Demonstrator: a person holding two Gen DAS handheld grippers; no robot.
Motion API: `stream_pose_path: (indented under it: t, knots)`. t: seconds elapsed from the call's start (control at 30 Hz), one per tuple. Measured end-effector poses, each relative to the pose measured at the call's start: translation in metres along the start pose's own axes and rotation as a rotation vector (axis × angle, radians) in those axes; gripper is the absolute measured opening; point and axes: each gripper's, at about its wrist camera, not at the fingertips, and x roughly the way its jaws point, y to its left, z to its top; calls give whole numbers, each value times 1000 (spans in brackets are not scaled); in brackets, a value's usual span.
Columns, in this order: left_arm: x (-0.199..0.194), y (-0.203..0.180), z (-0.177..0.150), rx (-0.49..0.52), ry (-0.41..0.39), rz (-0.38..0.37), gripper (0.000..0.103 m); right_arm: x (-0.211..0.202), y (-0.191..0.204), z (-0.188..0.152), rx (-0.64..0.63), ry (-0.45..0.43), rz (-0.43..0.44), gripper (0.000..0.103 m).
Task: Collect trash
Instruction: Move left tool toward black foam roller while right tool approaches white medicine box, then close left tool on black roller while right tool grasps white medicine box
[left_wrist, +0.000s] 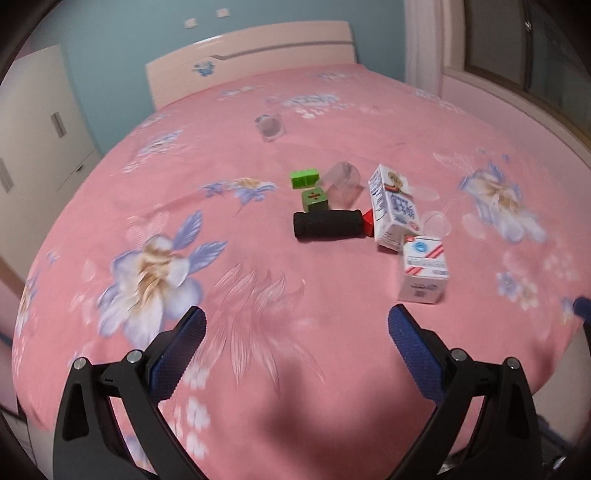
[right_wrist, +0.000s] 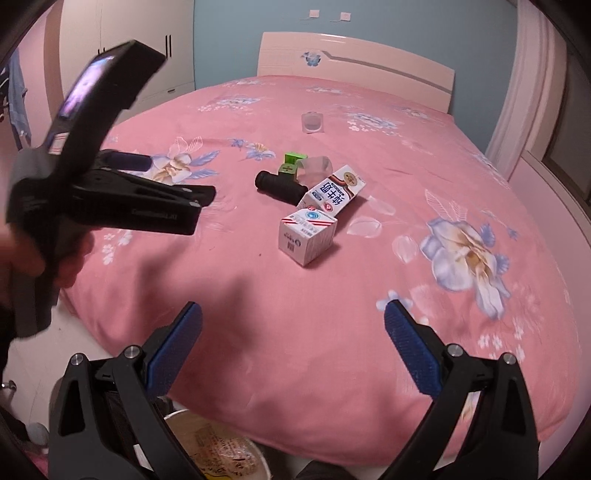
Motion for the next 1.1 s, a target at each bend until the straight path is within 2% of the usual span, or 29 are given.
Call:
stream_pose_path:
  t: [0.07, 0.13, 0.27, 0.47, 0.7, 0.73, 0.77, 0.83, 0.9, 1.07, 1.1]
  knots:
    - [18, 2, 6, 44, 1, 23, 101, 14, -5, 6, 11, 21, 17, 96]
    - [36, 5, 12, 84, -8, 10, 101, 32, -11, 11, 21, 42, 38, 96]
    - [76, 12, 28, 140, 23, -102, 101, 76, -18, 23, 19, 87, 61, 96]
    - [129, 12, 52, 247, 28, -182, 101, 126, -27, 35, 26, 127, 108, 96]
    - [169, -6, 68, 351, 57, -347, 100, 154, -35, 34, 32, 151, 127, 96]
    - [170, -9, 67, 360, 61, -362, 95, 156, -35, 34, 30, 149, 131, 96]
    - [172, -14, 67, 372, 70, -391, 83, 158, -36, 34, 28, 145, 136, 96]
    - [170, -17, 65, 373, 63, -409, 77, 159, -37, 36, 23, 135, 150, 96]
    - [167, -19, 61, 367, 66, -413, 75, 161, -39, 39, 22, 122, 168, 96]
    - [160, -16, 57, 316, 88, -431, 54, 169, -39, 48, 22, 105, 214, 96]
    - [160, -16, 57, 310, 92, -427, 53, 170, -38, 49, 23, 107, 220, 96]
